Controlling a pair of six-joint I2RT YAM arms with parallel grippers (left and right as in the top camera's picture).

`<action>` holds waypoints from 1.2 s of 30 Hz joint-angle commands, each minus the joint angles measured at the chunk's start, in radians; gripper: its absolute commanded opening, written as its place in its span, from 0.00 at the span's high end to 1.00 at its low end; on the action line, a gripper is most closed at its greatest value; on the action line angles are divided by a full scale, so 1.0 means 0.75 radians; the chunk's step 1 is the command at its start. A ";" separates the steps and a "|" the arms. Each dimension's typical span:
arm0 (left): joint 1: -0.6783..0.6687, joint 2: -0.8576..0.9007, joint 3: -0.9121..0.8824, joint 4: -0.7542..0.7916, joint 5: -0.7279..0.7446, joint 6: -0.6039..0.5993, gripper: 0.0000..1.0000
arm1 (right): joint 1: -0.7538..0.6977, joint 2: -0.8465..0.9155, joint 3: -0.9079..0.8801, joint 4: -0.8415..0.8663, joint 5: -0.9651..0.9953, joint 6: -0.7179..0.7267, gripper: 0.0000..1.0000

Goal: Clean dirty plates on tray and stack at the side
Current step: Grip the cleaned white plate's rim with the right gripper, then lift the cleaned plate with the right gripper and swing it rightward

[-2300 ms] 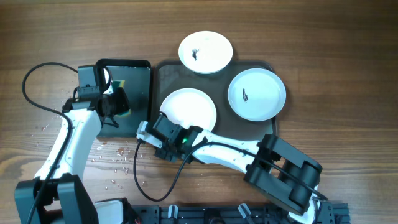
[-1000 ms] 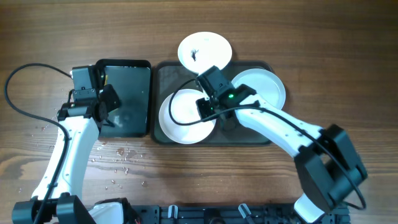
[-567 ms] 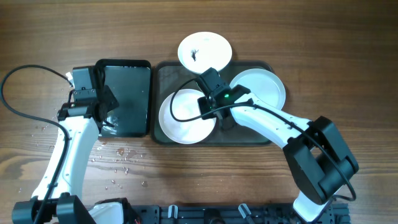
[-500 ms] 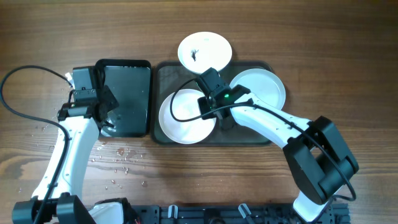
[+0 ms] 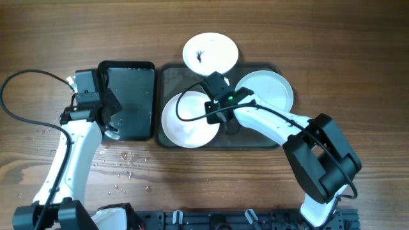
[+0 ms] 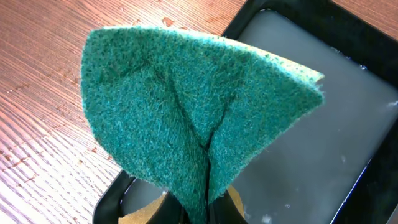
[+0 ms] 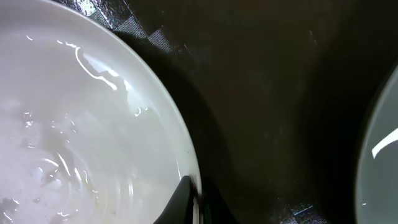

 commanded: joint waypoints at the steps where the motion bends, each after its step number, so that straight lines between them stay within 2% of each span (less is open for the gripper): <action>1: 0.005 -0.020 -0.006 0.005 -0.032 -0.033 0.95 | 0.001 -0.049 0.058 -0.020 -0.047 0.005 0.96; 7: 0.005 -0.020 -0.006 0.006 -0.019 -0.033 0.94 | -0.007 -0.201 0.067 0.017 -0.076 0.045 0.96; 14: 0.005 -0.020 -0.006 0.006 -0.001 -0.032 0.94 | -0.019 -0.199 0.066 0.033 -0.097 0.082 0.96; 20: 0.005 -0.020 -0.006 0.006 -0.002 -0.032 0.94 | -0.046 -0.199 0.066 0.161 -0.184 0.151 0.96; 28: 0.005 -0.020 -0.006 0.006 -0.001 -0.032 0.94 | -0.022 -0.196 0.066 0.452 0.009 0.263 0.96; 36: 0.005 -0.053 -0.006 -0.022 -0.002 -0.032 0.96 | 0.081 -0.193 0.066 0.635 0.309 0.209 0.96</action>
